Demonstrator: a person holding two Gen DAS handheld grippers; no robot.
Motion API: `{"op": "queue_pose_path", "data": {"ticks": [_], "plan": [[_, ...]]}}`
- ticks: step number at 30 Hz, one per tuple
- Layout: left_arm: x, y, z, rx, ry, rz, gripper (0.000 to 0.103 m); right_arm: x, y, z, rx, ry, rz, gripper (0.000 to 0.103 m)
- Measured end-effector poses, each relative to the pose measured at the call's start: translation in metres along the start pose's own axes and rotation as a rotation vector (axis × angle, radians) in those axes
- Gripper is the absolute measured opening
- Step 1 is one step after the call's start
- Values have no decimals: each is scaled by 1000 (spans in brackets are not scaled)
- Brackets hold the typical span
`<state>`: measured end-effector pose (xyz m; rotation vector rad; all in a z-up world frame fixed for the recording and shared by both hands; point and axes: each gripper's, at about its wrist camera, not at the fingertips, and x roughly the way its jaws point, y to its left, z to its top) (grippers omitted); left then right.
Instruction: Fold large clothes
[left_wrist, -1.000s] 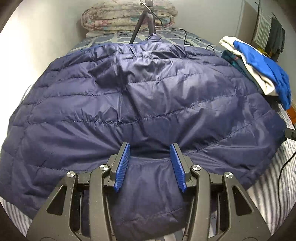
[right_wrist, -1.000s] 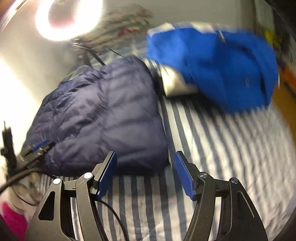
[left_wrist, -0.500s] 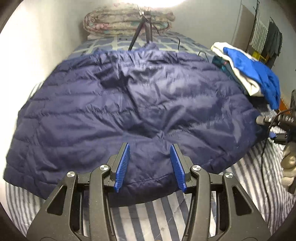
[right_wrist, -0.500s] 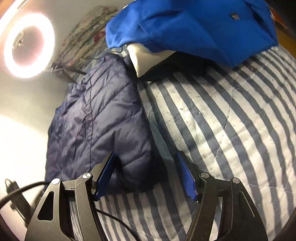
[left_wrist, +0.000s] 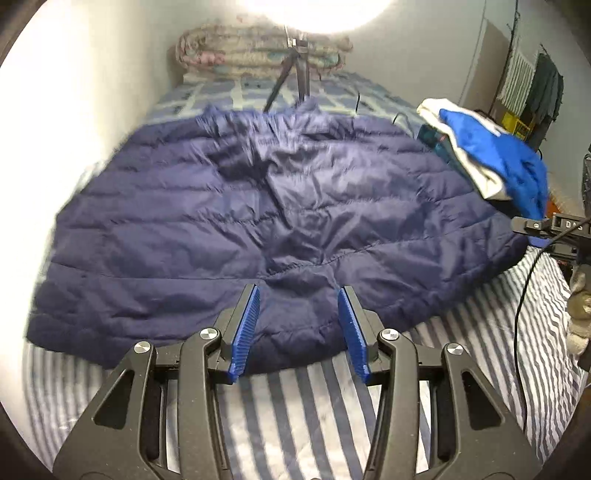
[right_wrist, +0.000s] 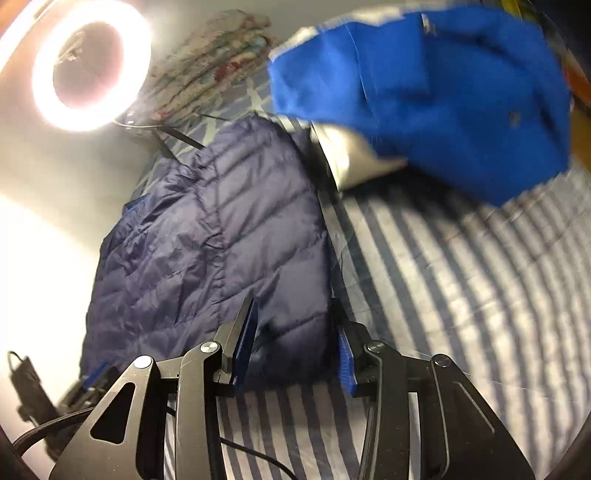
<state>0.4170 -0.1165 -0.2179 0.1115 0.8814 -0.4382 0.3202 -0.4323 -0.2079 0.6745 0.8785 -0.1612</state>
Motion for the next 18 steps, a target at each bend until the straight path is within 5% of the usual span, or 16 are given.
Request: {"op": "queue_pose_path", "data": {"ticks": [8,12,18], "plan": [[-88,8,8,-9,-102,-27,46,-144,41,-16,-238,-165,-20,39],[-105,15,10,-26,-115,-29,46,-213,60,-24,-349,-279,-38,66],[-74,22,9,-88,-71,-30,46,-180,45,-41,-337,-219,-44,67]]}}
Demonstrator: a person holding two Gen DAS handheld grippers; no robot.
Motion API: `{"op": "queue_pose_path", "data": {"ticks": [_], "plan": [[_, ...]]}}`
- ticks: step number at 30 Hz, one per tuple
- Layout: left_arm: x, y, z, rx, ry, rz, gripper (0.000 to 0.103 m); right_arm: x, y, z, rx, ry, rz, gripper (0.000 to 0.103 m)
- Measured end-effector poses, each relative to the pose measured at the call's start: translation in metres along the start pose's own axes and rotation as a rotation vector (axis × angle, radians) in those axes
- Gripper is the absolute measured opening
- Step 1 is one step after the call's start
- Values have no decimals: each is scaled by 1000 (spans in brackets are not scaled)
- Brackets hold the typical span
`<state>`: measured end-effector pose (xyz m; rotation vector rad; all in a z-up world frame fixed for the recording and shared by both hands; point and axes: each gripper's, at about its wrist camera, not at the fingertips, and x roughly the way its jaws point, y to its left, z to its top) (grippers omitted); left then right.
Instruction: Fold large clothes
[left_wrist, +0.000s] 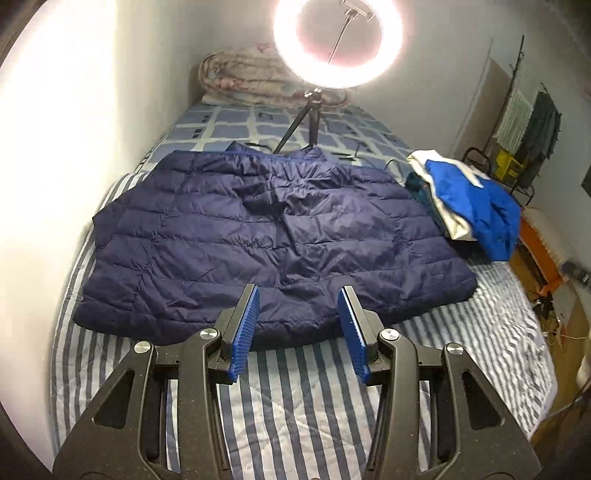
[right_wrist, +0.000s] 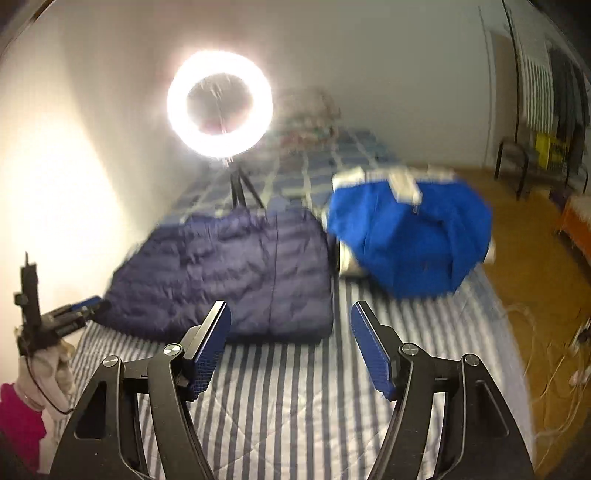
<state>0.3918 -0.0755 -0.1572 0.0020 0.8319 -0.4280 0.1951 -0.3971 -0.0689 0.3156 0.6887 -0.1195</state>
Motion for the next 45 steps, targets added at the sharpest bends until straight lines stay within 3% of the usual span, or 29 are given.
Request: {"op": "queue_pose_path", "data": {"ticks": [5,8,11,20,21,22,23,25,27,31,34,37,45], "plan": [[40,-4,-2,11,31,14,46,91,-22,-34,144,123,5,67],[61,-7,-6,13,52,10,46,132,-32,-45,240,174,36,67],[85,-12,-10,32,77,5,46,167,-36,-49,310,212,11,67],[140,-5,-26,13,139,2,46,221,-46,-52,475,219,-16,67],[142,-4,-27,10,138,2,46,222,-44,-50,464,207,-29,63],[143,-2,-27,8,138,-2,46,221,-40,-48,450,196,-36,42],[142,-1,-27,6,139,-7,46,222,-32,-45,406,182,-38,33],[131,2,-27,-14,139,2,45,221,-19,-37,314,173,-84,14],[111,5,-27,-31,126,-10,45,215,2,-27,196,133,-125,11],[49,4,-37,-23,107,-5,45,187,29,-6,72,32,-131,9],[-5,6,-55,-11,74,-49,45,168,55,10,-26,-36,-121,8],[-53,17,-80,-3,33,-31,45,155,81,24,-93,-87,-101,8],[-115,44,-122,-70,-32,25,45,139,167,49,-257,-187,-33,7]]}}
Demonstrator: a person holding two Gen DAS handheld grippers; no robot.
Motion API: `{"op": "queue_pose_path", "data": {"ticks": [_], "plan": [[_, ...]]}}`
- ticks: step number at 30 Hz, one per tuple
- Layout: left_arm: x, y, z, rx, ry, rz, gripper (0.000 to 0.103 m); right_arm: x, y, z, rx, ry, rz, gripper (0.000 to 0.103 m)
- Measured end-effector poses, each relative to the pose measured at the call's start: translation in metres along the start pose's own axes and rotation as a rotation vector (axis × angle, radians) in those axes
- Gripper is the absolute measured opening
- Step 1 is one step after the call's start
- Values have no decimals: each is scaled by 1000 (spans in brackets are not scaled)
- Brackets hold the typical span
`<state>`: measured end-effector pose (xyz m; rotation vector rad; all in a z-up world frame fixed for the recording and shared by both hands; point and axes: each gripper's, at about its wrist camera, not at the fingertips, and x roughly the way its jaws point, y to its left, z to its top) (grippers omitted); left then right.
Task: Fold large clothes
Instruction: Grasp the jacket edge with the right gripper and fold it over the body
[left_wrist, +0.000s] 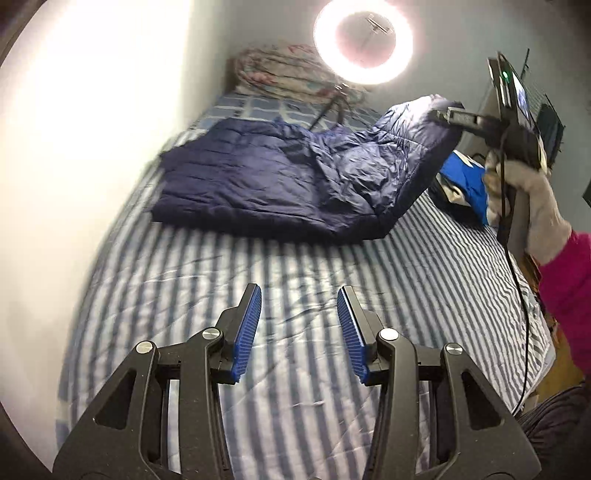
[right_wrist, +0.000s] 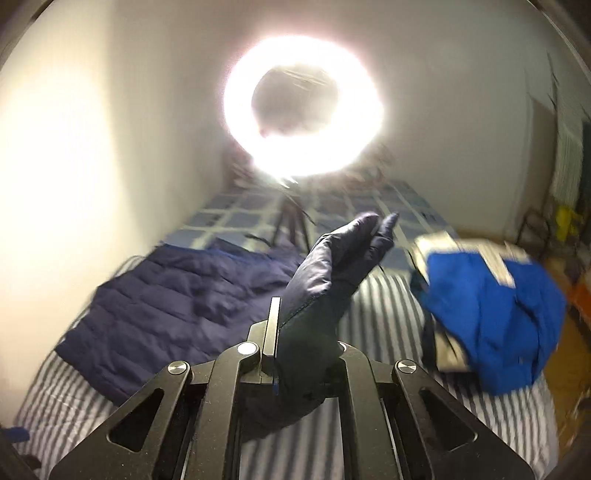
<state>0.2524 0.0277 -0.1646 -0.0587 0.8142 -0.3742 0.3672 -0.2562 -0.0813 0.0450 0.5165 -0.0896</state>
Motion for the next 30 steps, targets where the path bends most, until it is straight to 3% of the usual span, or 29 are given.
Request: {"op": "queue_pose_path", "data": {"ticks": [11,16,20,24,30], "plan": [[-44,20,-11,-47,-83,-5,45,25,150,21,-255,-32,197,5],[-51,27,-21,-46,-76,15,45,59,236,-5,-379,15,320,4],[-56,39,-27,-72,-77,38,45,93,299,-49,-487,117,408,4],[-62,49,-30,-90,-85,58,45,122,328,-84,-525,196,440,4],[-60,53,-31,-90,-84,60,45,137,314,-82,-429,277,545,9]]}}
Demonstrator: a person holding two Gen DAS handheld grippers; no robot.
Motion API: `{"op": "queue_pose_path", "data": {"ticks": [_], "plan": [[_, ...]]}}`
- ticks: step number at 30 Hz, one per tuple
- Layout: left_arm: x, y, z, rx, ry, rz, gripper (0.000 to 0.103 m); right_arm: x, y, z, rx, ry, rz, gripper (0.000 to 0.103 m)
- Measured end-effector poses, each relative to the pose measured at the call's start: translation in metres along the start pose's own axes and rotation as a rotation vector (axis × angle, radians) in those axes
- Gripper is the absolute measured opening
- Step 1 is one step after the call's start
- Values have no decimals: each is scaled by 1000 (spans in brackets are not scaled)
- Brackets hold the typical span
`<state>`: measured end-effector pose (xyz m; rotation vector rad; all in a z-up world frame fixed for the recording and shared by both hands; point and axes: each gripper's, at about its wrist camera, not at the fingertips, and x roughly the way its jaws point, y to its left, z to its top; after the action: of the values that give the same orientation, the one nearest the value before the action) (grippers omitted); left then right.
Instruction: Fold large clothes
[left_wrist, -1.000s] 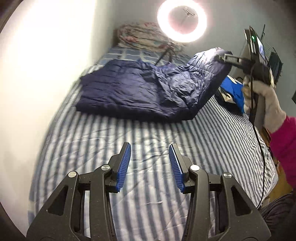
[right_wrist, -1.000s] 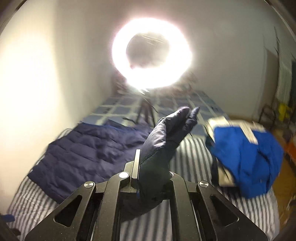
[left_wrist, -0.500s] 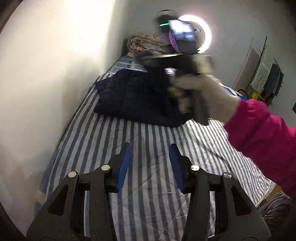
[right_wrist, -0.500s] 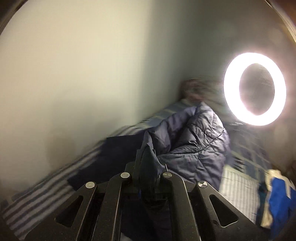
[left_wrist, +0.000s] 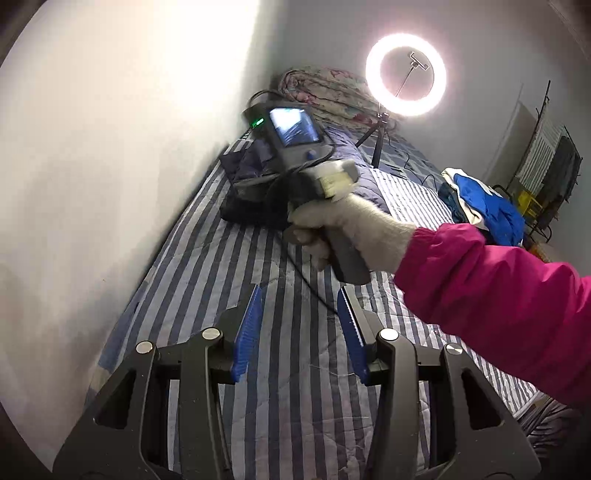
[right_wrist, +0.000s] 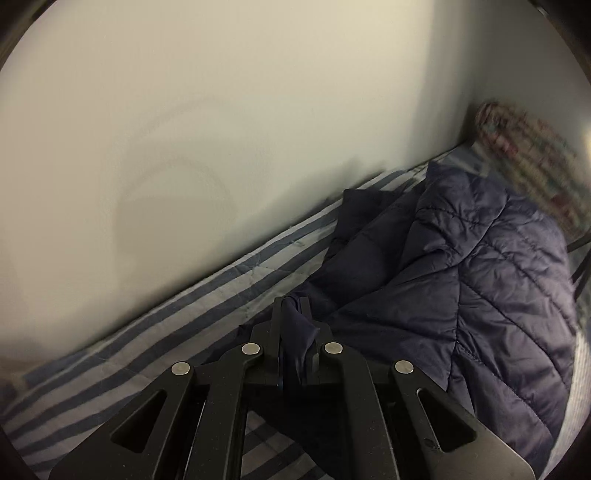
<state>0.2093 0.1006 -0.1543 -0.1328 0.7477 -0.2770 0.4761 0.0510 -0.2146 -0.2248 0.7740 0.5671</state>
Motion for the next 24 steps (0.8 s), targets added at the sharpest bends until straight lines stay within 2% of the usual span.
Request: {"op": "queue_pose_path", "data": {"ticks": [3,5,7,8,13,17,21,24], "plan": [[1,1,4,-1,-10,4,45,-23,-8,7,59,-11,126,18],[2,4,9,-11,-12,1,45,-46,-18,6,106,-48,185,24],[7,5,14,-17,-12,-2,45,-73,-30,4,140,-94,219,34],[11,6,18,-20,-12,3,45,-87,-37,3,150,-114,225,34],[38,1,45,-12,-25,3,45,-126,-78,-15,225,-154,143,34],[73,-8,78,41,-38,32,45,-143,-127,-44,303,-141,-13,34],[125,-15,118,115,-49,97,45,-143,-179,-74,455,-114,-112,34],[171,-14,138,145,-27,164,45,-137,-202,-87,512,-103,-153,34]]}}
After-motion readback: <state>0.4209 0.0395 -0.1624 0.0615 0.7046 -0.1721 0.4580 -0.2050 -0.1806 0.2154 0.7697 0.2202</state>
